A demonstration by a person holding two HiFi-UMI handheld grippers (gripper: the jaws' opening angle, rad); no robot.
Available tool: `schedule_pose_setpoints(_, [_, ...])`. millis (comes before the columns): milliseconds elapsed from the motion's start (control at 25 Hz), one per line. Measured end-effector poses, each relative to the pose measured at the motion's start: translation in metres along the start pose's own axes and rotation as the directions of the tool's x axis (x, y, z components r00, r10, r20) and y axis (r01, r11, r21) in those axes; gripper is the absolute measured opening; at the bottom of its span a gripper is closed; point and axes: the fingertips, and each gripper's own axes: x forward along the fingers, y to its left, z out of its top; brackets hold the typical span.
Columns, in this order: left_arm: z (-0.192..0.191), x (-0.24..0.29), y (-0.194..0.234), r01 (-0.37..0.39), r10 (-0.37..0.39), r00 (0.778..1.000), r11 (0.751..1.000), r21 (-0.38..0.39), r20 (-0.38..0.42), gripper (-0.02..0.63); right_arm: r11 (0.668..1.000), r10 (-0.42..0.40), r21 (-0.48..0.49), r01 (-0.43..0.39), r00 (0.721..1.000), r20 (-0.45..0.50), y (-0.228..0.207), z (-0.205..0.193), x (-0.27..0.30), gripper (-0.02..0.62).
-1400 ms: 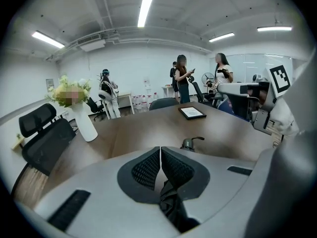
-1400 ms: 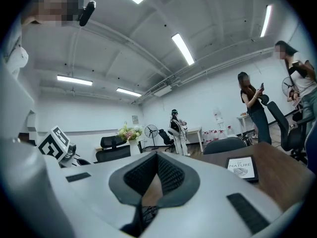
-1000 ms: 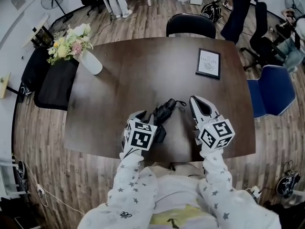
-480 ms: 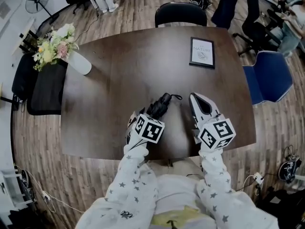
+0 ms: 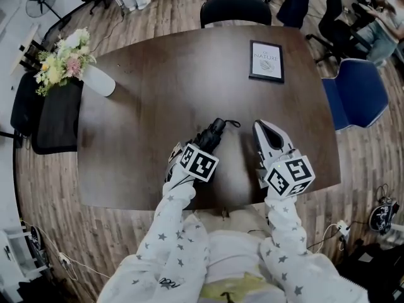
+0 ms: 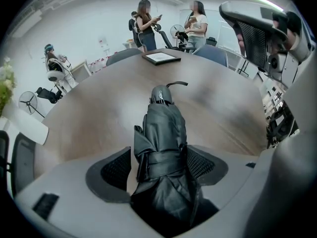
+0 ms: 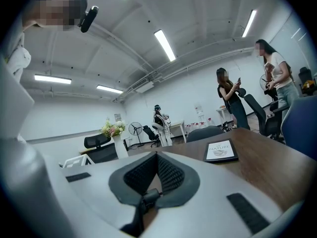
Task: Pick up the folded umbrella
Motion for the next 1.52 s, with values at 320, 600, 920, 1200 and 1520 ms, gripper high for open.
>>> schedule_pose_setpoints(320, [-0.003, 0.008, -0.004, 0.044, -0.044, 0.998, 0.999, 0.000, -0.035, 0.347, 1.000, -0.019, 0.009, 0.019, 1.000, -0.002, -0.006, -0.001, -0.003, 0.021])
schedule_pose_setpoints(600, [-0.002, 0.009, -0.011, 0.098, -0.098, 0.994, 0.995, -0.016, -0.040, 0.298, 1.000, -0.022, 0.012, 0.022, 1.000, -0.006, -0.010, -0.003, -0.003, 0.021])
schedule_pose_setpoints(920, [-0.003, 0.007, -0.010, 0.039, -0.039, 0.999, 0.999, 0.011, -0.015, 0.256, 1.000, -0.014, 0.007, 0.014, 1.000, 0.016, -0.004, 0.003, 0.005, 0.021])
schedule_pose_setpoints(1200, [-0.002, -0.009, -0.005, -0.026, 0.029, 0.998, 0.999, -0.040, 0.052, 0.250, 1.000, -0.022, -0.008, 0.022, 0.999, 0.036, -0.010, 0.013, -0.002, 0.021])
schedule_pose_setpoints(1520, [0.015, -0.049, 0.018, -0.087, 0.114, 0.975, 0.985, -0.149, 0.189, 0.250, 1.000, -0.008, -0.030, 0.010, 0.999, 0.051, -0.010, 0.024, 0.000, 0.021])
